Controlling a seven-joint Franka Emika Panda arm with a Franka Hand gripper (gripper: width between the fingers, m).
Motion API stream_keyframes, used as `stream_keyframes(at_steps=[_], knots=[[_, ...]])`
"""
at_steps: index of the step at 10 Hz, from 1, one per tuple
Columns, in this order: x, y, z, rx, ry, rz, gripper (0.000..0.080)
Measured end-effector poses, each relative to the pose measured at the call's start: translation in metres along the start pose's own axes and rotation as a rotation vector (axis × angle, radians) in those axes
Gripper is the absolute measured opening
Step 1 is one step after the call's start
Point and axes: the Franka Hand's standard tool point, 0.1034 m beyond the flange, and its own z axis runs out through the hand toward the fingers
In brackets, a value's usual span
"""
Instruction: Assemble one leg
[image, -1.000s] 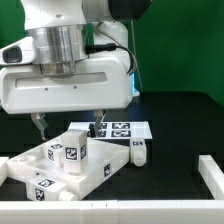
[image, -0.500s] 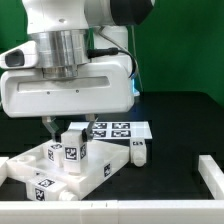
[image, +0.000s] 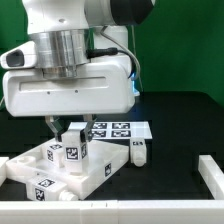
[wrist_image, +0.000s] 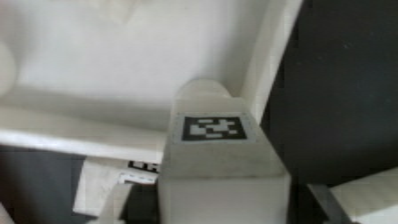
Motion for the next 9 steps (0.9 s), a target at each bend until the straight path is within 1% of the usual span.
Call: stream_keyframes(at_steps=[1,3,5,6,7,9], knots=[[0.0003,0.0014,-0.0001,0.022,0.000,0.115,0.0281],[-0.0002,0.0002,0.0001,0.045,0.008,0.340,0.0281],[-0.0025,-0.0040,0.0007,0.058,0.001,0.578,0.0282],[-0.0041,-0.0069,0.0016,0.058,-0.006,0.700,0.0282],[-0.0037,-0.0064,0.0016,0.074,-0.014,0.806,0.0282],[-0.0043,-0.0082,0.0017,0.079,-0.026,0.879,0.0282]])
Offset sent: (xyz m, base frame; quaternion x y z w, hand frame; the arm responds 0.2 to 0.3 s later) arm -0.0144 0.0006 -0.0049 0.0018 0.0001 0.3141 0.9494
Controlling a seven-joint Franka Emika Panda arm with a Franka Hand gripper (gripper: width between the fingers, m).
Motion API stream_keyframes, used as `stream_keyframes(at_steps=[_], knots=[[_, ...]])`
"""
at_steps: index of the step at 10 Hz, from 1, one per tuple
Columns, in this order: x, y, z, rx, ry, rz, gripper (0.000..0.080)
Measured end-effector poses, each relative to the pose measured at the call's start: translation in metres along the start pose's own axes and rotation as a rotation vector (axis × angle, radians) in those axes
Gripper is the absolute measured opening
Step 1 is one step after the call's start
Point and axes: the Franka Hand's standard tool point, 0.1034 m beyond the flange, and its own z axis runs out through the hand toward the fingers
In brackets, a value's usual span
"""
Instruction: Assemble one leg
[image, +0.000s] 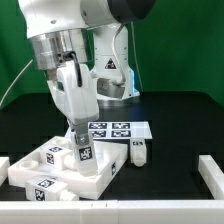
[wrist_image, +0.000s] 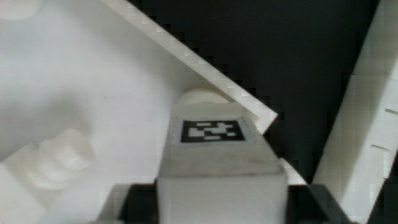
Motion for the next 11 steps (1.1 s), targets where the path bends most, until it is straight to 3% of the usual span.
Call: stream_keyframes(at_steps=[1,2,3,4,9,11], knots=[[-0.0003,0.0001,0.0003,0.000,0.000,-0.016,0.0282],[-0.0004,0.0001,0.0004,-0.001,-0.001,-0.051,0.0456],[-0.0022,-0.0007,0.0007,-0.002,0.000,-0.077,0.0456],[-0.0034,-0.0016,0.0010,0.000,0.001,-0.166,0.0601],[-0.0033,-0.0023,0.0016,0.004,0.011,-0.564,0.0649],[-0.0061,-0.0093,0.0024,-0.034,0.071,-0.844,0.0649]])
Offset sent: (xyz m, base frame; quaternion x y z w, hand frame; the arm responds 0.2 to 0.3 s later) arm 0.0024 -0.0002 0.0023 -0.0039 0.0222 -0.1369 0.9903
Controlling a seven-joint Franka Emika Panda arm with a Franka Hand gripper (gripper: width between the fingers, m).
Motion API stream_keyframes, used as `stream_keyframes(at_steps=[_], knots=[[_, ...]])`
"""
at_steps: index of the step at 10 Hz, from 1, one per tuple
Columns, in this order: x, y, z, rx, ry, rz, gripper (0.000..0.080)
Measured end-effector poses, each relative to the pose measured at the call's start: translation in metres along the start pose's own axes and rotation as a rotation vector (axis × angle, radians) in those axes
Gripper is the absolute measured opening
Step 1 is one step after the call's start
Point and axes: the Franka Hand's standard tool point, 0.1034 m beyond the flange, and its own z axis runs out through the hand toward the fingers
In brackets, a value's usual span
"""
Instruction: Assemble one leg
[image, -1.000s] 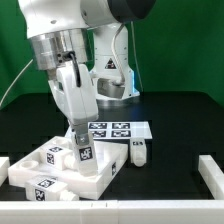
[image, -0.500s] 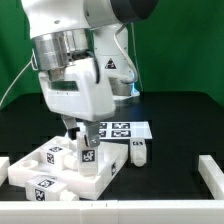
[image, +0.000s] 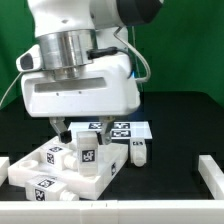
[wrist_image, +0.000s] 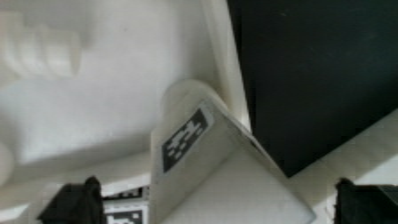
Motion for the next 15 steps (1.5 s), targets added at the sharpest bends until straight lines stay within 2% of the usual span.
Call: stream_keyframes(at_steps=[3,7,8,9,10,11,15], knots=[[-0.0010,-0.0078,0.0005,-0.035,0.004,-0.301,0.0649],[-0.0011,-0.0038,0.0032,-0.042,-0.005,-0.542,0.0649],[-0.0020,-0.0057,0.0037,-0.042,-0.005,-0.544,0.0561],[-0.0018,-0.0051,0.0037,-0.042,-0.005,-0.543,0.0427],[-0.0018,-0.0050,0.0037,-0.042,-0.005,-0.543,0.0427],[-0.0018,-0.0050,0.0038,-0.042,-0.006,-0.543,0.0284],[-0.0021,-0.0056,0.0040,-0.040,-0.004,-0.452,0.0284]])
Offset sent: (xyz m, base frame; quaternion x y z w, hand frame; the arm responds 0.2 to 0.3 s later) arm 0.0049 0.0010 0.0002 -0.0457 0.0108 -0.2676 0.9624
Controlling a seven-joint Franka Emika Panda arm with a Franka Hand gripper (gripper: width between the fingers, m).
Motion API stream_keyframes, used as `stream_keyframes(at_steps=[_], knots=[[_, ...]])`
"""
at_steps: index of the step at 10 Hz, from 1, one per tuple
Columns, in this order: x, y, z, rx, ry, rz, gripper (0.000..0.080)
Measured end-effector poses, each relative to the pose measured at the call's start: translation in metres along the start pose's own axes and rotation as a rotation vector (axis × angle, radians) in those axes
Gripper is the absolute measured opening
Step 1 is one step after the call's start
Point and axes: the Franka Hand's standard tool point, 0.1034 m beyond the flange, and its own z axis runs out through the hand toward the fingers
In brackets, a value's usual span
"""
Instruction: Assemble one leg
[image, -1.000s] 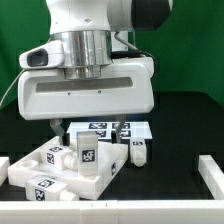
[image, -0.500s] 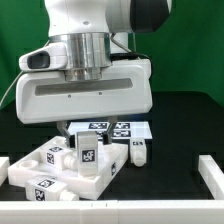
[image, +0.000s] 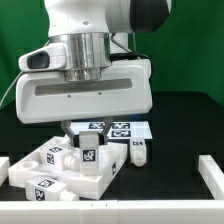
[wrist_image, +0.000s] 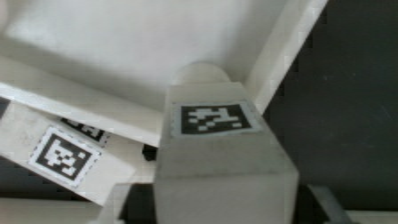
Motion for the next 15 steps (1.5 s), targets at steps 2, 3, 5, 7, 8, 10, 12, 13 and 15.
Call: stream_keyframes(at_steps=[2,3,5,7,8,10,12,13,15], knots=[[-0.001,-0.002,0.001,0.014,0.005,0.235,0.0284],[-0.001,-0.004,0.001,0.022,0.006,0.336,0.0284],[-0.001,-0.007,0.002,0.034,0.002,0.543,0.0284],[-0.001,-0.016,0.003,0.041,-0.003,0.806,0.0284],[-0.002,-0.025,0.003,0.039,-0.012,0.980,0.0284],[-0.002,-0.034,0.003,0.035,-0.016,1.092,0.0284],[-0.001,-0.036,0.004,0.038,-0.016,1.044,0.0435],[-0.001,-0.038,0.004,0.039,-0.015,1.004,0.0563],[-0.001,-0.038,0.003,0.039,-0.012,0.853,0.0634]])
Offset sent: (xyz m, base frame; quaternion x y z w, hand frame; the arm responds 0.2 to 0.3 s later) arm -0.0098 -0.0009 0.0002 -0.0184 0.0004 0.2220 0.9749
